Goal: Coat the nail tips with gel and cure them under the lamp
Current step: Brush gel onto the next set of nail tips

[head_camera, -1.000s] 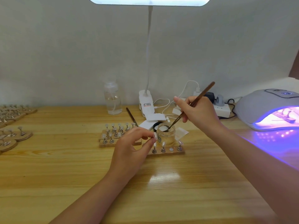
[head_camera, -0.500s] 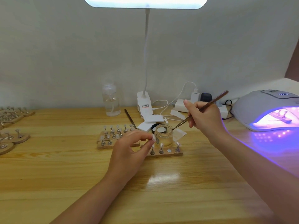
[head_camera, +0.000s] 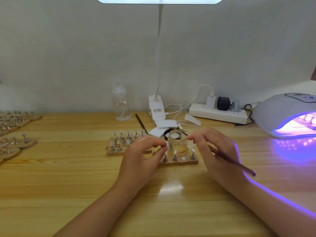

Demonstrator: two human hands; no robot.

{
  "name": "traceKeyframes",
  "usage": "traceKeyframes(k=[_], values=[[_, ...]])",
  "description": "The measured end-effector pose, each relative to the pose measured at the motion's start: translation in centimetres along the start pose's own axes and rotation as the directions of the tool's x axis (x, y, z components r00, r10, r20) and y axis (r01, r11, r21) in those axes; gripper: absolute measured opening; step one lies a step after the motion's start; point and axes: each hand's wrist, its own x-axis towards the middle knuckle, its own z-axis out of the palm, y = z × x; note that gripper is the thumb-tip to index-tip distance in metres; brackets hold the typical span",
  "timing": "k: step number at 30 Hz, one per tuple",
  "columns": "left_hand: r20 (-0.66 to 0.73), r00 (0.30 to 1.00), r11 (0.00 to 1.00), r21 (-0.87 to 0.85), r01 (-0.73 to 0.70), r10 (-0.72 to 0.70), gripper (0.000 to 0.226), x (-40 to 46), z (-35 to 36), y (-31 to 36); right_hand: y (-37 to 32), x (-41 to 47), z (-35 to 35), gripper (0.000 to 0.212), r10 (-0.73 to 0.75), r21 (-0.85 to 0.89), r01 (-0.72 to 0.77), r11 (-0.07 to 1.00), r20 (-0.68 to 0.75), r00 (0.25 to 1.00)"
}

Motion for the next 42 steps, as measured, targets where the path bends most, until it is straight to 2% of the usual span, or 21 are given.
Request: traceKeyframes(k=[4, 7, 13, 19, 31, 42], values=[[0.01, 1.0, 1.0, -0.002, -0.003, 0.003, 0.023, 0.03, 0.07, -0.06, -0.72, -0.48, 0.64, 0.031, -0.14, -0.02, 0.139, 0.99, -0.039, 0.989], [0.006, 1.0, 1.0, 0.009, 0.0, 0.0, 0.028, 0.05, 0.02, -0.03, -0.83, -0.76, 0.85, 0.036, -0.191, -0.071, 0.19, 0.979, -0.016, 0.981], [-0.005, 1.0, 1.0, -0.006, 0.014, -0.014, 0.033, 0.04, 0.03, 0.1, -0.55, -0.91, 1.03, 0.054, -0.181, -0.061, 0.18, 0.982, -0.021, 0.983], [-0.005, 1.0, 1.0, 0.0, 0.019, -0.019, 0.034, -0.02, -0.02, 0.08, -0.46, -0.94, 1.15, 0.052, -0.241, -0.097, 0.24, 0.966, 0.001, 0.971], [-0.003, 0.998, 0.998, 0.008, 0.057, -0.057, 0.022, -0.03, -0.06, 0.13, -0.24, -0.84, 1.1, 0.056, -0.256, -0.125, 0.257, 0.958, 0.021, 0.966], [-0.019, 0.998, 0.998, 0.01, 0.067, -0.067, 0.028, -0.05, -0.03, 0.12, -0.28, -0.94, 1.1, 0.055, -0.246, -0.122, 0.248, 0.961, 0.032, 0.969]])
